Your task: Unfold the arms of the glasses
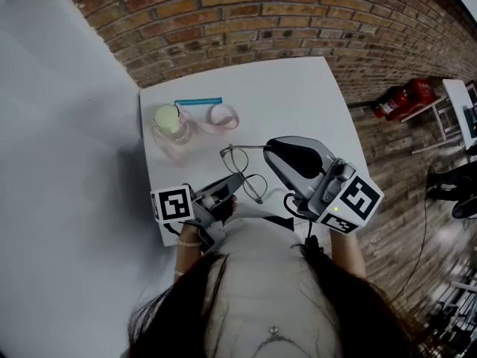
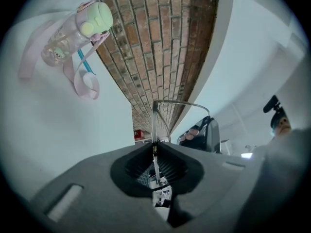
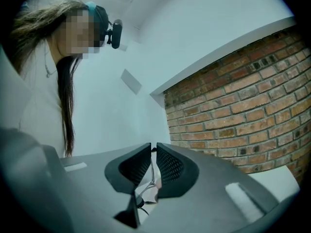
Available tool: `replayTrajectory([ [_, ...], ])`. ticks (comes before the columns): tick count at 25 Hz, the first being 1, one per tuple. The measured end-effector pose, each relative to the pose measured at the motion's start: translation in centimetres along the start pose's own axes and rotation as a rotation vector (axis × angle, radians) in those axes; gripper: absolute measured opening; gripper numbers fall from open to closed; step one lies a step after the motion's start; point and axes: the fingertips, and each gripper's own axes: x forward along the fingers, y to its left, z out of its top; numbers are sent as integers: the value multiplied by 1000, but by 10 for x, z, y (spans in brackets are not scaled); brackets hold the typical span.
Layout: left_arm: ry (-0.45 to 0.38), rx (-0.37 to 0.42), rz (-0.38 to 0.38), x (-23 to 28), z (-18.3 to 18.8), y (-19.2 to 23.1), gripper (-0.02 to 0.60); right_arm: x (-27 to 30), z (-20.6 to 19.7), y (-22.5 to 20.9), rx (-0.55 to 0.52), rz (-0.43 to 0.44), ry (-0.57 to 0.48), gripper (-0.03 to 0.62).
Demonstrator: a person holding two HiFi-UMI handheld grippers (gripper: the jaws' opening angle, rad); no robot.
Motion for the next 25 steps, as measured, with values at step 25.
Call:
replayTrajectory([
  [25,84,50,29,4,-11,6,23,-6,5,-8,17,-18,-38,46],
])
